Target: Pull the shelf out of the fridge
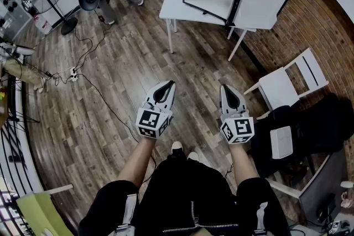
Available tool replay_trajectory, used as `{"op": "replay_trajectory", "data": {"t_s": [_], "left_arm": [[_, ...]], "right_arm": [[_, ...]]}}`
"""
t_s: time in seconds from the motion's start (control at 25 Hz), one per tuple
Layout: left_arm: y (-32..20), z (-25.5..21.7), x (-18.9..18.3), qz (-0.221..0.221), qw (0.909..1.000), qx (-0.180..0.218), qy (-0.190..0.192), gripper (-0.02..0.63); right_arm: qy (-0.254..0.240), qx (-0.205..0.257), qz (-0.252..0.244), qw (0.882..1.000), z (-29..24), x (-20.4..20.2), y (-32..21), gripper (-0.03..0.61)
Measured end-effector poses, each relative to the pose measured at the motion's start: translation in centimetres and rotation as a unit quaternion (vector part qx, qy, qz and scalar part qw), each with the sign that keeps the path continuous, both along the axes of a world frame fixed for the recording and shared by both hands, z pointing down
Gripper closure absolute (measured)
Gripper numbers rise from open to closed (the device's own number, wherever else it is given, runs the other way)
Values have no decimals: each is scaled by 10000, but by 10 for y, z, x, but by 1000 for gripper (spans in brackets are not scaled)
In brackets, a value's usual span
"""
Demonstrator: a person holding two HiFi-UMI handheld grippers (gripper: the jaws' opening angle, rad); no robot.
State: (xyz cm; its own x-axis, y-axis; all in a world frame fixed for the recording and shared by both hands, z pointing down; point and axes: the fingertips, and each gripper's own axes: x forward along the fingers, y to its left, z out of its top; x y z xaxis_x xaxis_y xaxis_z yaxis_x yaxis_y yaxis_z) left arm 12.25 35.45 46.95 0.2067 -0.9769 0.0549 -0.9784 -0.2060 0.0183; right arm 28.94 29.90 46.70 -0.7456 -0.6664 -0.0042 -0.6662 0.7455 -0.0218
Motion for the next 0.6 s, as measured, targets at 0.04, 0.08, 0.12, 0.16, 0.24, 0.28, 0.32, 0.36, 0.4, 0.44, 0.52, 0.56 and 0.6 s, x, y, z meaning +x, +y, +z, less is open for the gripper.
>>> {"op": "replay_trajectory", "data": {"t_s": [0.04,0.08,0.12,0.16,0.24,0.28,0.32,0.36,0.4,0.44,0.52,0.56,0.6], "left_arm": [[3,1,1,-9,10000,-5,3,582],[7,3,1,-21,10000,-12,6,583],[10,5,1,-36,10000,-22,8,584],[14,6,1,-53,10000,-32,6,584],[21,9,-1,-73,10000,-41,-10,586],[24,10,-3,-72,10000,-45,-19,586],[26,11,-5,-69,10000,-53,-28,586],[27,13,-6,-69,9999,-65,-35,586],[27,14,-8,-71,9999,-77,-34,586],[27,16,-9,-74,9999,-82,-25,586],[26,17,-11,-76,9999,-71,9,587],[25,18,-13,-76,10000,-60,23,589],[24,18,-15,-74,10000,-51,31,592]], "right_arm": [[-30,-24,5,10000,2,2,2,584],[-53,-41,12,10000,4,4,4,580],[-64,-46,20,10000,6,6,7,575],[-60,-38,30,10000,7,8,9,575],[-17,-3,48,10000,10,13,14,575],[6,6,58,10000,11,14,16,575],[21,6,69,10000,12,15,17,575],[27,-4,80,10000,14,16,17,575],[28,-18,93,10000,15,16,17,575],[27,-32,105,9999,17,16,16,575],[21,-57,117,9999,19,14,14,577],[19,-62,121,9999,19,12,13,578],[19,-62,127,9999,19,10,11,578]]}}
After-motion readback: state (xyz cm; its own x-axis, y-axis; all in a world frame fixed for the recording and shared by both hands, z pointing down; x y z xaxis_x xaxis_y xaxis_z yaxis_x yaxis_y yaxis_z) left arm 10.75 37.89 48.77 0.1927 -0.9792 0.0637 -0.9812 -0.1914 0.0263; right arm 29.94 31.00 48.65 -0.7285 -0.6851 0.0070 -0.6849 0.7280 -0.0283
